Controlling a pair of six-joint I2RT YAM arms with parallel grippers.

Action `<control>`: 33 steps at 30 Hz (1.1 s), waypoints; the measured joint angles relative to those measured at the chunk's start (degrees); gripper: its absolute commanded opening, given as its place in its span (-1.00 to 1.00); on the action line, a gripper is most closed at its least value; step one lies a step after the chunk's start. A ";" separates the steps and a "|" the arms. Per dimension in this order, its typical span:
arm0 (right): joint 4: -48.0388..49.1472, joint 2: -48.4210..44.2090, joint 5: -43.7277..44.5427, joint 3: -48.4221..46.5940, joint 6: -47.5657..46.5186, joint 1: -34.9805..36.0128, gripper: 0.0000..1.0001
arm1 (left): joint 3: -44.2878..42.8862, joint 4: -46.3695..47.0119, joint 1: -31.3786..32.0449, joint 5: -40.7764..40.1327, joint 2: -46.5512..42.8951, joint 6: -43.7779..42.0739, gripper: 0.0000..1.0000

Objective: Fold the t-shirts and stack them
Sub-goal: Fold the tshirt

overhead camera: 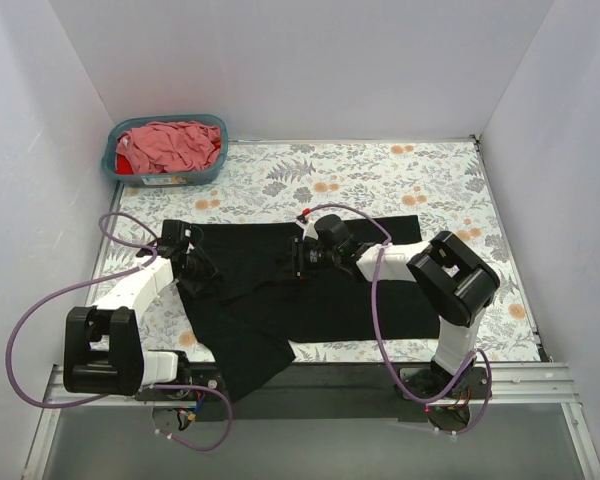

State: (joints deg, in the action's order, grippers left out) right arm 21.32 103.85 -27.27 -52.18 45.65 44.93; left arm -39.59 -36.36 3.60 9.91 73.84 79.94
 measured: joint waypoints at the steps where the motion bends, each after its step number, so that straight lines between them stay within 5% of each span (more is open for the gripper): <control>1: 0.81 0.79 0.09 0.00 0.85 0.07 -0.13 | 0.20 0.42 0.02 0.04 0.35 0.04 -0.26; 14: 6.78 7.06 0.09 0.00 6.71 0.09 -0.15 | 2.49 1.73 0.00 0.98 3.32 0.17 -0.29; 33: 10.49 10.01 -0.31 0.00 7.48 0.09 -0.38 | 2.49 1.53 0.02 1.49 3.80 -0.22 -0.68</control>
State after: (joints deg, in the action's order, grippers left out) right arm 31.81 113.86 -27.57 -52.18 53.12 45.01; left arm -37.10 -34.83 3.62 11.40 77.65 79.72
